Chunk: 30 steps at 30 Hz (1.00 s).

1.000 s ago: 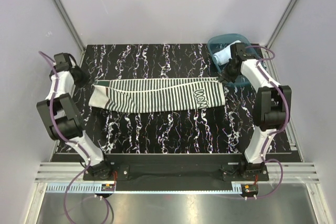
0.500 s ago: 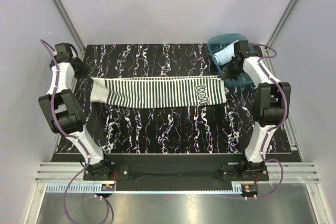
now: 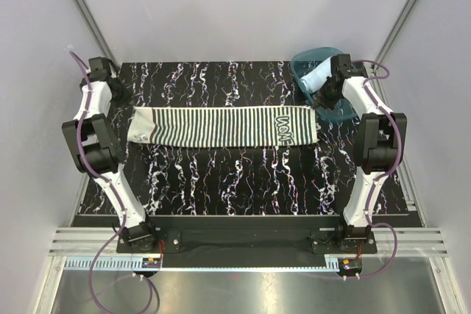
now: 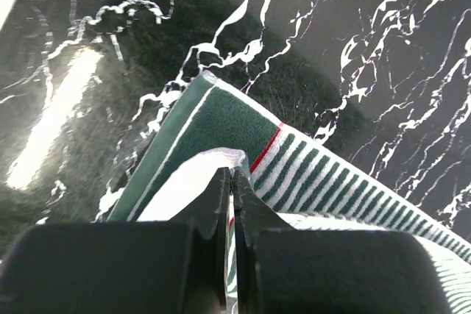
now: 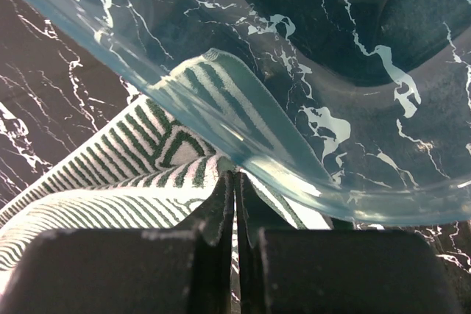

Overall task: Roll the towels
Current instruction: Fold the towel

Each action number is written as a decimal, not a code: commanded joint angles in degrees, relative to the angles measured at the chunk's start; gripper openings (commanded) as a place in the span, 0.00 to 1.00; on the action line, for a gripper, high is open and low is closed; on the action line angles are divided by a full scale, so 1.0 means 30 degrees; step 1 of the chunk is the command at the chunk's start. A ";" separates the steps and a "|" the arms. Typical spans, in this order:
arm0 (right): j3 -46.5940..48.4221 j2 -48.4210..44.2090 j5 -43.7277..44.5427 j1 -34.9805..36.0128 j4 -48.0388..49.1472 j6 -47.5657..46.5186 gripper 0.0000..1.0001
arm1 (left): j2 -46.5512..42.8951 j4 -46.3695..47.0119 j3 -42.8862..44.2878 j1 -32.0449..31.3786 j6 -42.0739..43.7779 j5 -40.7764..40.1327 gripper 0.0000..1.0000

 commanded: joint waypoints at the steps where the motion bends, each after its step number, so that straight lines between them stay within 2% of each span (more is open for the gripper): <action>1: 0.0862 0.0353 0.0188 -0.0090 0.0235 -0.0166 0.00 | 0.0513 0.0289 0.1557 -0.0411 0.0318 -0.0599 0.00; 5: 0.1417 0.0996 0.0217 -0.0090 -0.0085 -0.0253 0.00 | 0.1712 -0.0503 0.3488 -0.0938 0.0376 -0.1186 0.00; 9: 0.2062 0.1378 0.0450 -0.0090 -0.0350 -0.0429 0.03 | 0.2213 -0.0592 0.4194 -0.0969 0.0289 -0.1479 0.00; 11: 0.2209 0.1496 0.0655 -0.0090 -0.0438 -0.0429 0.11 | 0.2591 -0.0825 0.4546 -0.1027 0.0376 -0.1771 0.00; 12: 0.2442 0.1525 0.0714 -0.0090 -0.0496 -0.0430 0.19 | 0.2768 -0.0942 0.4751 -0.0998 0.0434 -0.1801 0.00; 13: 0.2647 0.1584 0.0773 -0.0090 -0.0671 -0.0459 0.38 | 0.2944 -0.1320 0.5333 -0.0998 0.0464 -0.1831 0.01; 16: 0.3147 0.1468 0.1125 -0.0119 -0.1111 -0.0575 0.52 | 0.3327 -0.2055 0.6070 -0.1057 0.0611 -0.2036 0.32; 17: 0.3234 0.1351 0.1125 -0.0119 -0.1141 -0.0663 0.59 | 0.2921 -0.2086 0.6014 -0.1086 0.0669 -0.2558 0.39; 18: 0.3467 0.1118 0.1792 -0.0119 -0.1286 -0.0780 0.62 | 0.2598 -0.2144 0.5897 -0.1086 0.0640 -0.2998 0.46; 19: 0.3615 0.0999 0.2031 -0.0090 -0.1491 -0.0897 0.63 | 0.1811 -0.1999 0.5490 -0.1115 0.0669 -0.3670 0.60; 20: 0.3790 0.0853 0.2294 -0.0090 -0.1841 -0.1130 0.63 | 0.1426 -0.1882 0.5312 -0.1144 0.0814 -0.3909 0.67; 21: 0.3937 0.0388 0.2587 -0.0090 -0.1931 -0.1220 0.64 | 0.1074 -0.1881 0.5165 -0.1145 0.0845 -0.4491 0.78; 23: 0.3793 -0.0200 0.2736 -0.0090 -0.2107 -0.1396 0.64 | 0.0282 -0.2085 0.5105 -0.1145 0.1078 -0.4789 0.85; 26: 0.2449 -0.1956 0.2212 -0.0061 -0.1671 -0.1629 0.64 | -0.0947 -0.2496 0.4580 -0.1145 0.0964 -0.4937 0.85; 29: 0.0049 -0.4036 0.1361 -0.0031 -0.0472 -0.1805 0.64 | -0.3165 -0.2059 0.2271 -0.1232 0.0700 -0.5112 0.85; 30: -0.1437 -0.4998 0.1273 -0.0002 -0.0265 -0.1836 0.64 | -0.3815 -0.1477 0.0407 -0.1262 0.0670 -0.4938 0.85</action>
